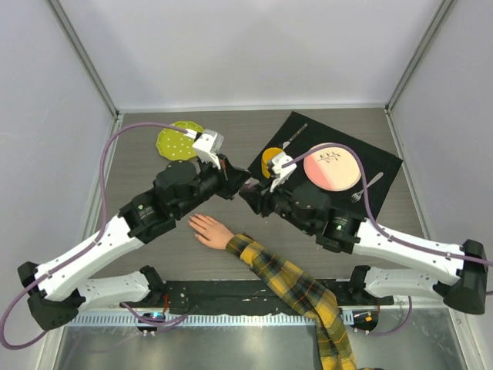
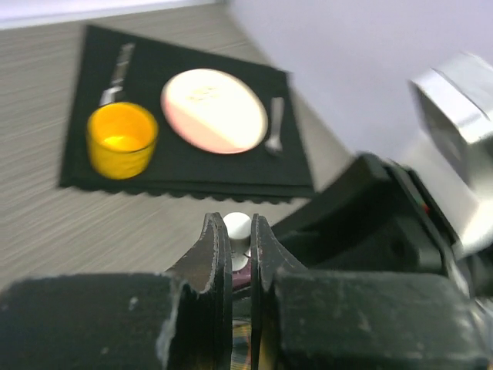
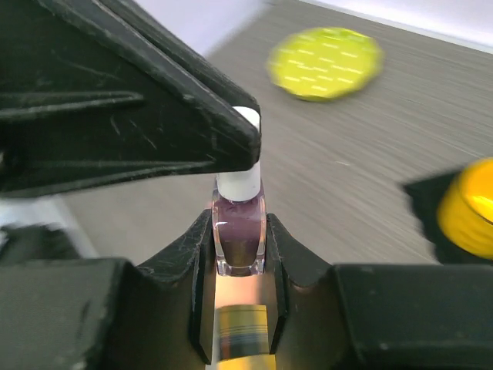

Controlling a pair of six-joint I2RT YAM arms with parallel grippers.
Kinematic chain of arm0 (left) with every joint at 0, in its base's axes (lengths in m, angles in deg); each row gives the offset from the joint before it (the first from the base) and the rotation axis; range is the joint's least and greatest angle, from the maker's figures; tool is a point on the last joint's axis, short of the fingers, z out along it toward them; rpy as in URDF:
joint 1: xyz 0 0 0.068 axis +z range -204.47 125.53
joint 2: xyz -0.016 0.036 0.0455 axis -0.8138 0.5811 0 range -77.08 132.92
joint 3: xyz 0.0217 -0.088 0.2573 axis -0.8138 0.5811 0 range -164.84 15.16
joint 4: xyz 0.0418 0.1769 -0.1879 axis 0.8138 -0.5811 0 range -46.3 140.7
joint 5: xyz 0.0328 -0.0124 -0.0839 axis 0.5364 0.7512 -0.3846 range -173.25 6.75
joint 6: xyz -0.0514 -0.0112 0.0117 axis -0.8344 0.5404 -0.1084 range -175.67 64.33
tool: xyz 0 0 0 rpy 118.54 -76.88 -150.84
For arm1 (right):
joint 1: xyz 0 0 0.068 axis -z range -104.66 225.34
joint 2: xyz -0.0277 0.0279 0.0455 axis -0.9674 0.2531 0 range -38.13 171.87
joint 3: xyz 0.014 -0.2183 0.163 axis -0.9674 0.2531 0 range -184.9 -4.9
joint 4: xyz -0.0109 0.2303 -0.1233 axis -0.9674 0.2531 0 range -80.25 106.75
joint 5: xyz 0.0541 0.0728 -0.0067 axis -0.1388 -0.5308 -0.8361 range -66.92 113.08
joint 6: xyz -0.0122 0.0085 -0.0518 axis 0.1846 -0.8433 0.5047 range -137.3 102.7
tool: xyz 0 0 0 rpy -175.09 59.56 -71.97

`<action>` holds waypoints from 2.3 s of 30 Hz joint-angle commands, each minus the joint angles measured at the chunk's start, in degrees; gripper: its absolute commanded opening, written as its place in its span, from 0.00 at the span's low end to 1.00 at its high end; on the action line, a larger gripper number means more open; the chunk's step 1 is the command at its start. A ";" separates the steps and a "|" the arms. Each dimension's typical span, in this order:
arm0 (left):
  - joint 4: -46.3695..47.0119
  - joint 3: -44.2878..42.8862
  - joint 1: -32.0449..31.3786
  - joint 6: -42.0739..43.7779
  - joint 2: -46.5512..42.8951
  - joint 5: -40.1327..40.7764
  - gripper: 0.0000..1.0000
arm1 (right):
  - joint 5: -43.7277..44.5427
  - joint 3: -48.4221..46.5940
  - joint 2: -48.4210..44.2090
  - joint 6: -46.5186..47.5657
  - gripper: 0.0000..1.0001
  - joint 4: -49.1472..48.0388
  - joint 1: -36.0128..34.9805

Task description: Paint the nails

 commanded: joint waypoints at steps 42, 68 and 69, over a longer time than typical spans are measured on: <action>11.44 7.71 -2.10 -4.07 -10.79 -30.10 0.61 | -55.39 6.12 -7.61 -10.13 0.01 -19.03 10.54; -2.00 -3.17 -3.51 -5.92 9.33 15.51 0.00 | 19.59 -1.17 -0.22 8.41 0.01 1.54 -3.08; -1.91 -3.44 -3.51 -5.57 9.78 14.29 0.00 | 18.62 -0.91 -0.40 9.20 0.01 1.28 -3.08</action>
